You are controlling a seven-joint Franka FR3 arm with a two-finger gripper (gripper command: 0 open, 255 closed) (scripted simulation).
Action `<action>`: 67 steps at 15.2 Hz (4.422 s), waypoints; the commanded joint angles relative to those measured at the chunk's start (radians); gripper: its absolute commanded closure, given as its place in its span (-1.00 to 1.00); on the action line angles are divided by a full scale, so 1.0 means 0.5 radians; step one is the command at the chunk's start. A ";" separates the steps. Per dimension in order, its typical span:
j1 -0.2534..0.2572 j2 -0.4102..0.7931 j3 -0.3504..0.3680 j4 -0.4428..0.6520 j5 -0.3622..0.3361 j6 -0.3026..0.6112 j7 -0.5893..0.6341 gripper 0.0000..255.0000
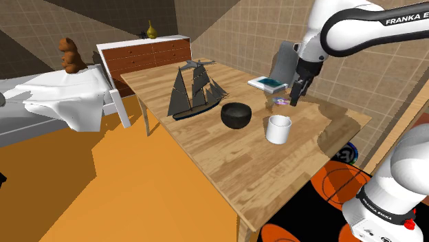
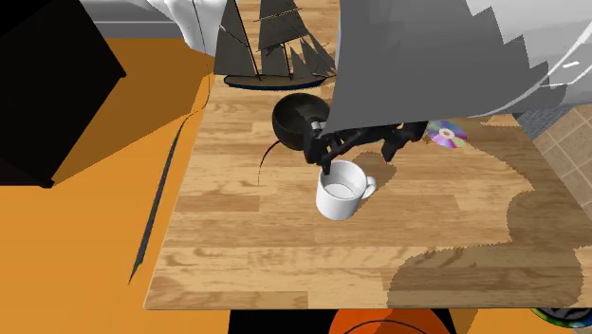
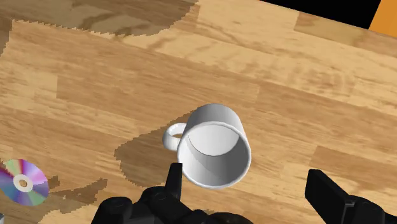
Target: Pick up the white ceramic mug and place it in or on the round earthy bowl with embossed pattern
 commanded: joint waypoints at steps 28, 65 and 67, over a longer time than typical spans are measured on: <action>0.104 0.684 -0.003 -0.263 0.125 0.852 -0.094 1.00; 0.102 0.364 -0.017 0.344 0.119 -0.076 -0.093 1.00; 0.102 0.361 -0.018 0.381 0.118 -0.115 -0.093 1.00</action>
